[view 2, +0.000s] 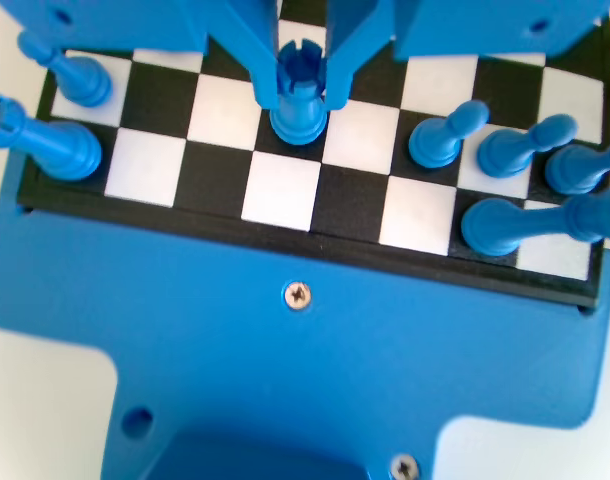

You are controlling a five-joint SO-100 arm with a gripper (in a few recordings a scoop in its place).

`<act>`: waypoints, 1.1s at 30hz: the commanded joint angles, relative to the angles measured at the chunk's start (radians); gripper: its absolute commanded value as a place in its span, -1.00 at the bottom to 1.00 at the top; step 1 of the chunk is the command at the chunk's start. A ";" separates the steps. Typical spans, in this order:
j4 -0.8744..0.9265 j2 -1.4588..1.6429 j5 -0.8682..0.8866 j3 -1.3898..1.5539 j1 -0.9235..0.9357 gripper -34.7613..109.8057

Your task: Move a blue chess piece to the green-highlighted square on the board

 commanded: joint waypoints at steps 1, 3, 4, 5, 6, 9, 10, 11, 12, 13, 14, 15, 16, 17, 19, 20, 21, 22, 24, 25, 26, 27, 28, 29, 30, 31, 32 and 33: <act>0.008 0.060 -0.006 -0.008 -0.020 -0.33; 0.014 0.060 -0.003 -0.015 -0.020 -0.31; 0.021 0.061 -0.003 -0.023 -0.021 -0.31; 0.032 0.063 0.000 -0.032 -0.021 -0.31; 0.049 0.066 0.000 -0.044 -0.021 -0.30; 0.112 0.081 0.012 -0.092 -0.031 -0.31; 0.141 0.089 0.015 -0.110 -0.034 -0.31; 0.172 0.098 0.020 -0.130 -0.038 -0.31; 0.209 0.107 0.021 -0.152 -0.041 -0.32; 0.245 0.118 0.023 -0.176 -0.044 -0.32; 0.282 0.129 0.023 -0.201 -0.046 -0.33; 0.319 0.143 0.023 -0.227 -0.046 -0.33; 0.354 0.158 0.023 -0.255 -0.044 -0.33; 0.388 0.175 0.021 -0.281 -0.041 -0.34; 0.460 0.215 0.020 -0.331 -0.034 -0.35; 0.495 0.233 0.020 -0.357 -0.031 -0.36; 0.525 0.256 0.026 -0.383 -0.029 -0.38; 0.554 0.278 0.037 -0.407 -0.028 -0.41; 0.629 0.324 0.038 -0.454 -0.021 -0.44; 0.661 0.344 0.040 -0.477 -0.018 -0.46; 0.698 0.365 0.041 -0.503 -0.014 -0.47; 0.732 0.385 0.044 -0.531 -0.011 -0.48; 0.759 0.408 0.044 -0.557 -0.005 -0.49; 0.781 0.434 0.044 -0.581 0.002 -0.50; 0.799 0.460 0.044 -0.604 0.008 -0.50; 0.810 0.488 0.044 -0.627 0.015 -0.50; 0.816 0.518 0.043 -0.650 0.023 -0.50; 0.819 0.551 0.040 -0.673 0.031 -0.50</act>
